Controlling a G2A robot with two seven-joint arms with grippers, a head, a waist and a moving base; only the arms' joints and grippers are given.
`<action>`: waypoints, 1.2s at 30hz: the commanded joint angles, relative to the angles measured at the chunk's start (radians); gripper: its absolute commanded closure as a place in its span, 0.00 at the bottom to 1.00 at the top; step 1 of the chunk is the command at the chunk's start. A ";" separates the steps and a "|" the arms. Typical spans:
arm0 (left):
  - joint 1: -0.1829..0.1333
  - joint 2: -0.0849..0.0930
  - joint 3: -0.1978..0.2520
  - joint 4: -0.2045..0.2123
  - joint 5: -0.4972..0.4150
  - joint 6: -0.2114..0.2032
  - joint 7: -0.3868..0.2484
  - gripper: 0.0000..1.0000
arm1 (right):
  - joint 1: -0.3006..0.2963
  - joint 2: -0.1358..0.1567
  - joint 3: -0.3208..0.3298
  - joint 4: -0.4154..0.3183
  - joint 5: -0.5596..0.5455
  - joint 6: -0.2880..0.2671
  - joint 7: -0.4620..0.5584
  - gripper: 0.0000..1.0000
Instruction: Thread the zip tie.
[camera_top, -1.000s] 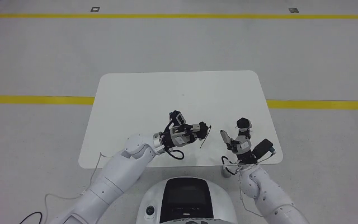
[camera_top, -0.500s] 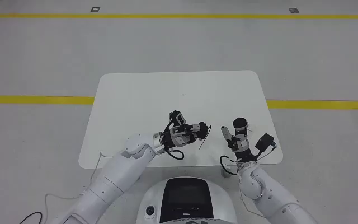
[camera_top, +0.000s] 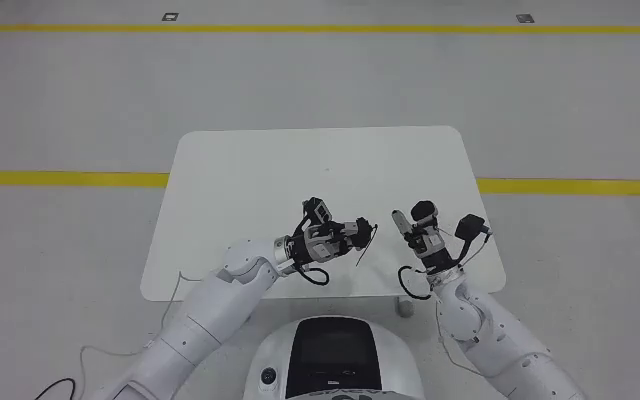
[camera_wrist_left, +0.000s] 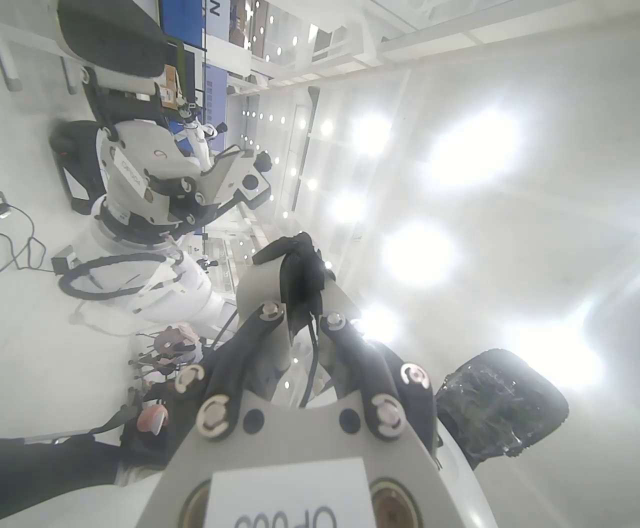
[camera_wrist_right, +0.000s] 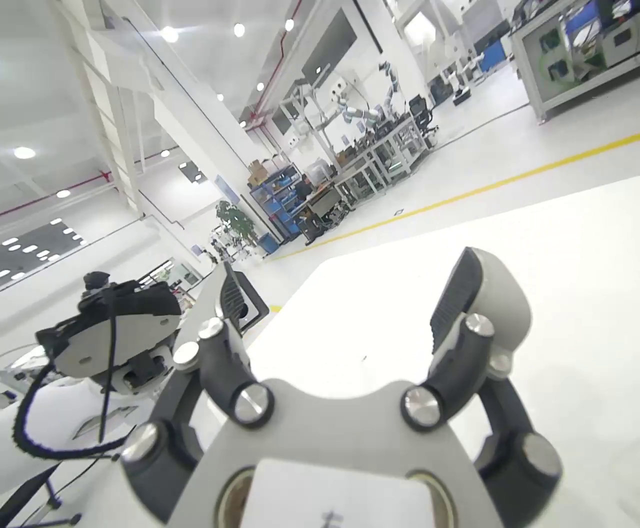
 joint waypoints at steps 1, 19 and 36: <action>0.000 0.000 0.000 0.000 0.000 0.000 0.000 1.00 | 0.000 0.015 0.002 -0.022 0.042 0.000 0.054 0.00; 0.000 0.000 0.000 0.000 0.000 0.000 0.000 1.00 | 0.027 0.111 -0.070 -0.108 0.319 0.000 0.283 0.00; 0.000 0.000 0.000 0.000 0.000 0.000 0.000 1.00 | 0.028 0.117 -0.043 -0.088 0.447 0.000 0.342 0.00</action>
